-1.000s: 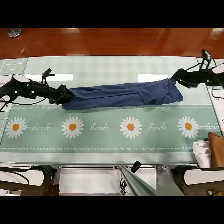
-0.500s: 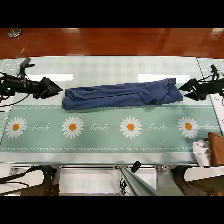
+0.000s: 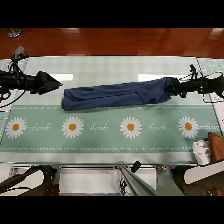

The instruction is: Fold the shirts.

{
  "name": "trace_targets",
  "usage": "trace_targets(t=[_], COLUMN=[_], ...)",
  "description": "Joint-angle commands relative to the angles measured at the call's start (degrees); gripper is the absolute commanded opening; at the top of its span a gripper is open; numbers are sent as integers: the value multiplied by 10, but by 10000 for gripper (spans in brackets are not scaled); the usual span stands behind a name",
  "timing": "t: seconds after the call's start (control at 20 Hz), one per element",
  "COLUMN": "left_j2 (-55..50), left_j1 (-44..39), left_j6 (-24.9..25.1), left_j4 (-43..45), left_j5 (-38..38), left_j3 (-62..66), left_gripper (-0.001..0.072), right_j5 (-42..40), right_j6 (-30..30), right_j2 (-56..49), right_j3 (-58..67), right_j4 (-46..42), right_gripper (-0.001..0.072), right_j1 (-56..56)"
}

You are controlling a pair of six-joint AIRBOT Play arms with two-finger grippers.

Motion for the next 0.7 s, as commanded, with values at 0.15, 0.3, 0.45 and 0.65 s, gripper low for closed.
trace_targets(t=[0.15, 0.3, 0.45, 0.65], left_j2=[5, 4, -3, -51], left_j1=[-69, -158, -267, -400], left_j6=[19, 17, -5, -47], left_j4=[-52, -62, -62, -63], left_j5=[25, 111, 226, 337], left_j3=[0, 0, 0, 0], left_gripper=[34, 34, 34, 35], right_j5=[6, 41, 70, 117], right_j6=[-17, -14, 8, 64], right_j2=[96, 182, 269, 369], right_j3=[1, 1, 1, 1], right_j4=[16, 15, 14, -50], right_gripper=[20, 20, 20, 20], right_j1=[18, 18, 18, 18])
